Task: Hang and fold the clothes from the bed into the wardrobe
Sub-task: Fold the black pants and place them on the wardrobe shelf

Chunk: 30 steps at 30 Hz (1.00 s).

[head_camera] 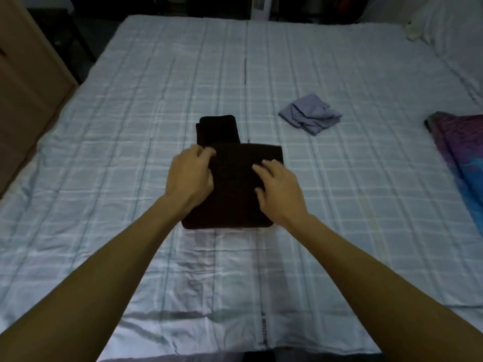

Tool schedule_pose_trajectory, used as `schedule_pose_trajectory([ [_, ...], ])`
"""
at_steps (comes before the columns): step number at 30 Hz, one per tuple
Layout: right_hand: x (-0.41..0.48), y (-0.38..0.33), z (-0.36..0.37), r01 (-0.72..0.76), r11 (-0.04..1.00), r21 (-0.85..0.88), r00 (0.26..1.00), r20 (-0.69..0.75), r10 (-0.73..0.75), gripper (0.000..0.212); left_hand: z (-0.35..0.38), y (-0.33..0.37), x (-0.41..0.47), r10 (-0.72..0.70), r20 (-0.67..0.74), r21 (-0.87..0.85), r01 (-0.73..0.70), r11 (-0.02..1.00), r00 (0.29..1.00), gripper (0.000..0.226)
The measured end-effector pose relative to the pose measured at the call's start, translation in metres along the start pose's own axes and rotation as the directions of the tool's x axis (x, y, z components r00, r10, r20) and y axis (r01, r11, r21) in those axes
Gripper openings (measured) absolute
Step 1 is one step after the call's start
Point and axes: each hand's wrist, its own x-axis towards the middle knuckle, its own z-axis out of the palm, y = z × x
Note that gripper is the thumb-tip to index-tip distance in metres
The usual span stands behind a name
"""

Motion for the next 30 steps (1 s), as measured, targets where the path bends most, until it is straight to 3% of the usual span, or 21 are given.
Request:
schedule_pose_trajectory([
  [3, -0.002, 0.014, 0.05, 0.02, 0.998, -0.053, 0.911, 0.411, 0.003, 0.068, 0.055, -0.01, -0.019, -0.008, 0.309, 0.048, -0.007, 0.999, 0.951, 0.054],
  [5, 0.002, 0.027, 0.079, 0.024, 0.996, -0.086, 0.859, 0.511, 0.023, 0.074, 0.091, -0.018, -0.03, -0.055, 0.452, 0.11, 0.005, 0.994, 0.89, 0.065],
  [8, 0.015, 0.04, 0.116, 0.081, 0.993, -0.09, 0.889, 0.456, -0.032, 0.083, 0.135, -0.03, -0.031, -0.09, 0.492, 0.192, -0.007, 0.981, 0.866, 0.084],
  [11, 0.027, 0.048, 0.145, 0.159, 0.973, -0.169, 0.915, 0.396, -0.081, 0.101, 0.166, -0.037, -0.023, -0.11, 0.399, 0.257, 0.004, 0.966, 0.91, 0.112],
  [13, 0.033, 0.052, 0.16, 0.185, 0.963, -0.195, 0.914, 0.394, -0.095, 0.101, 0.184, -0.046, -0.017, -0.107, 0.336, 0.319, -0.006, 0.948, 0.936, 0.119],
  [18, 0.041, 0.066, 0.183, 0.191, 0.965, -0.178, 0.942, 0.309, -0.129, 0.091, 0.21, -0.057, 0.009, -0.084, 0.263, 0.4, -0.029, 0.916, 0.961, 0.1],
  [23, 0.034, 0.063, 0.17, 0.163, 0.985, -0.047, 0.962, 0.23, -0.148, 0.083, 0.189, -0.046, 0.004, -0.011, 0.251, 0.303, -0.068, 0.95, 0.968, 0.08],
  [27, 0.011, 0.055, 0.129, 0.201, 0.979, 0.021, 0.95, 0.24, -0.2, 0.083, 0.153, -0.033, -0.016, 0.063, 0.356, 0.219, -0.148, 0.964, 0.933, 0.08],
  [30, -0.023, 0.039, 0.093, 0.185, 0.978, 0.101, 0.939, 0.274, -0.206, 0.08, 0.109, -0.011, -0.04, 0.065, 0.538, 0.175, -0.187, 0.967, 0.84, 0.061],
])
